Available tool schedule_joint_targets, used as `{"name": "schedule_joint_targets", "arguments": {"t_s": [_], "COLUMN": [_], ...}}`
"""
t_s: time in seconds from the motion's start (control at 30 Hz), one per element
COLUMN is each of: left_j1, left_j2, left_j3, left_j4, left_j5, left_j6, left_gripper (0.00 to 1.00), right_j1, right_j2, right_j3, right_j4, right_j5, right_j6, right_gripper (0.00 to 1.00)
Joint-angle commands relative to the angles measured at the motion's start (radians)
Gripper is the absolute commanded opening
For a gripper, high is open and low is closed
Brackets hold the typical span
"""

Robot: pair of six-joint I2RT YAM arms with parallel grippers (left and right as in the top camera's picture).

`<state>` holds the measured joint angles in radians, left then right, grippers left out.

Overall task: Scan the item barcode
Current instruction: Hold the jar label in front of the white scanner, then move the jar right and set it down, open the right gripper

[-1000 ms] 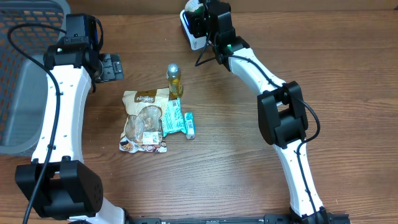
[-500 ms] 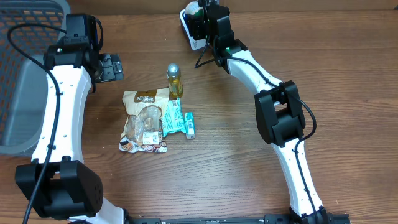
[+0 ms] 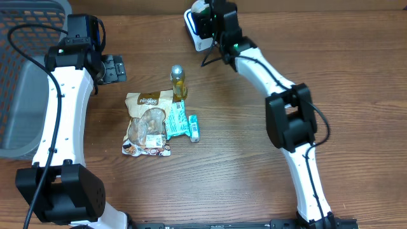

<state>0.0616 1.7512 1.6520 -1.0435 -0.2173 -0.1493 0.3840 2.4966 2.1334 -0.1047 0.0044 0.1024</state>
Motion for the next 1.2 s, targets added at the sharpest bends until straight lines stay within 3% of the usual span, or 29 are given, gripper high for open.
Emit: {"name": "schedule_joint_targets", "arguments": {"t_s": [0.0, 0.13, 0.2, 0.43, 0.5, 0.67, 1.0, 1.17], "left_j1": [0.01, 0.01, 0.01, 0.01, 0.01, 0.01, 0.01, 0.01], "left_j2": [-0.012, -0.012, -0.012, -0.012, -0.012, -0.012, -0.012, -0.012], "left_j3": [0.021, 0.021, 0.021, 0.021, 0.021, 0.021, 0.021, 0.021], "left_j4": [0.002, 0.002, 0.002, 0.002, 0.002, 0.002, 0.002, 0.002], "left_j5": [0.001, 0.001, 0.001, 0.001, 0.001, 0.001, 0.001, 0.001], "left_j6": [0.015, 0.015, 0.015, 0.015, 0.015, 0.015, 0.015, 0.015], "left_gripper": [1.0, 0.99, 1.0, 1.0, 1.0, 1.0, 1.0, 1.0], "right_j1": [-0.043, -0.075, -0.11, -0.236, -0.269, -0.346, -0.455, -0.46], "right_j2": [-0.219, -0.296, -0.333, -0.338, -0.338, -0.338, -0.338, -0.338], "right_j3": [0.013, 0.013, 0.013, 0.005, -0.027, -0.151, -0.38, -0.383], "right_j4": [-0.14, -0.423, -0.649, -1.133, -1.197, -1.236, -1.153, -1.164], "right_j5": [0.006, 0.006, 0.006, 0.006, 0.006, 0.006, 0.006, 0.006], "right_j6": [0.002, 0.016, 0.104, 0.217, 0.216, 0.23, 0.264, 0.261], "right_gripper": [0.32, 0.29, 0.29, 0.38, 0.4, 0.43, 0.53, 0.86]}}
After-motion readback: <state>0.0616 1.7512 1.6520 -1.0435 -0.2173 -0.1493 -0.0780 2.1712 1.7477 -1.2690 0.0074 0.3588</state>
